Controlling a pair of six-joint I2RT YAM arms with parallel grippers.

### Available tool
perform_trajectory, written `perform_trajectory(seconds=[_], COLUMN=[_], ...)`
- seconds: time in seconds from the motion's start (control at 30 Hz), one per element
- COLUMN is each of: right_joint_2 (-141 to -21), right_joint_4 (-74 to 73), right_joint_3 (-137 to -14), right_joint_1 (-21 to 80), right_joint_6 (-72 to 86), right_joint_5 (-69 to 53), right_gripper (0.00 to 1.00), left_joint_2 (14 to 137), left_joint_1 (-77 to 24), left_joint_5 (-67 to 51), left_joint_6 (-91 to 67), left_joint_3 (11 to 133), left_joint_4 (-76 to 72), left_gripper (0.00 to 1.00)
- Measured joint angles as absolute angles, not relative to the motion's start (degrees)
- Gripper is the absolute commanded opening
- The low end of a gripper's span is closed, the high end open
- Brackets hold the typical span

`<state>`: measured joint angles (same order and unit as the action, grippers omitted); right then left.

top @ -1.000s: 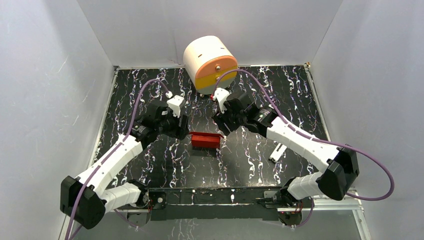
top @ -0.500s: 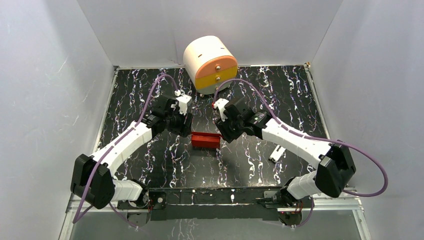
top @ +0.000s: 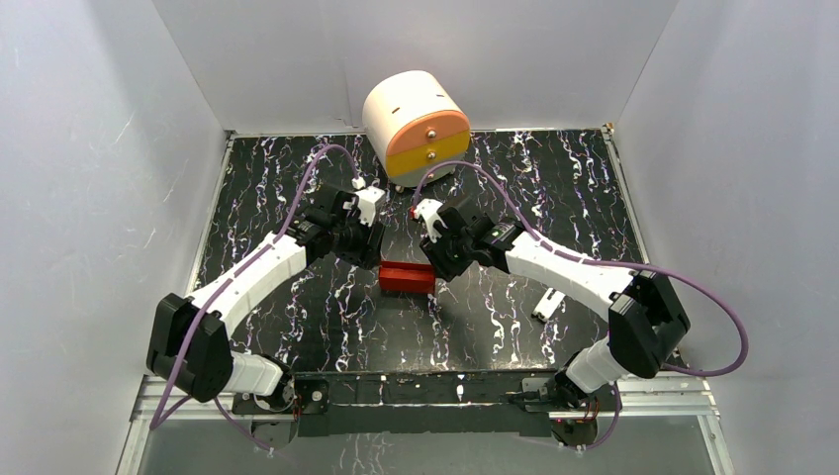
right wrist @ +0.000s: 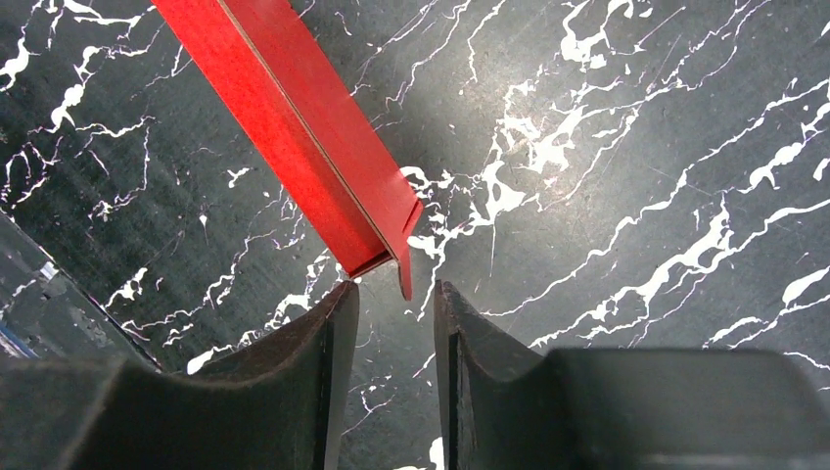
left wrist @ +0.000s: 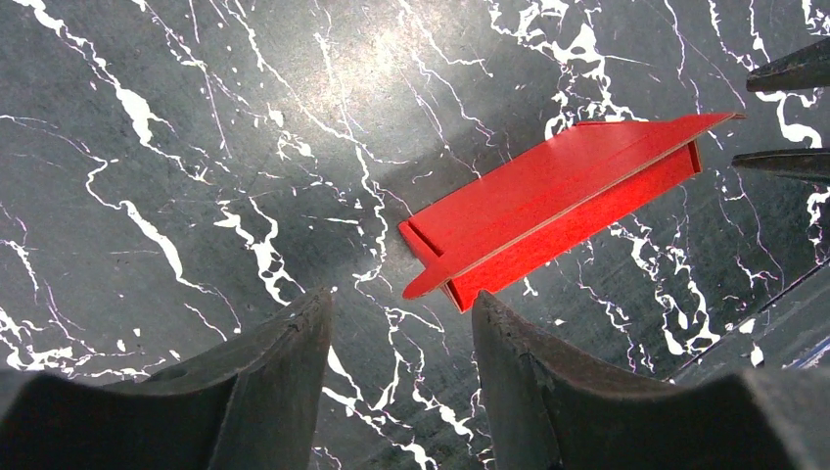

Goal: Fold the paper box

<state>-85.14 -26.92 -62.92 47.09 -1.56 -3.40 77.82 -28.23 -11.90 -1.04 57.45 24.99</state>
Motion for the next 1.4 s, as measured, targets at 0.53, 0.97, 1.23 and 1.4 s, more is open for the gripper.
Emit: perform_trajectory(seconds=[0.53, 0.97, 1.23, 1.4], right_joint_2=[-86.7, -86.8, -86.8, -86.9], right_joint_4=[-25.4, -25.3, -25.4, -25.5], right_joint_3=[-62.9, -62.9, -62.9, -62.9], right_joint_1=[46.5, 46.5, 46.5, 46.5], right_joint_6=[-2.0, -3.5, -4.5, -4.7], right_joint_5=[-4.6, -5.0, -5.3, -5.9], right_gripper=[0.2, 0.0, 0.0, 0.0], left_joint_2=[79.9, 82.3, 83.4, 83.4], left_joint_1=[-28.2, -28.0, -27.9, -27.9], left_joint_5=[-13.6, -16.3, -17.9, -19.0], left_joint_6=[0.5, 0.5, 0.6, 0.9], left_joint_3=[57.9, 59.5, 60.6, 60.9], left_joint_4=[25.6, 26.0, 26.6, 26.7], left_gripper=[0.47, 0.38, 0.27, 0.2])
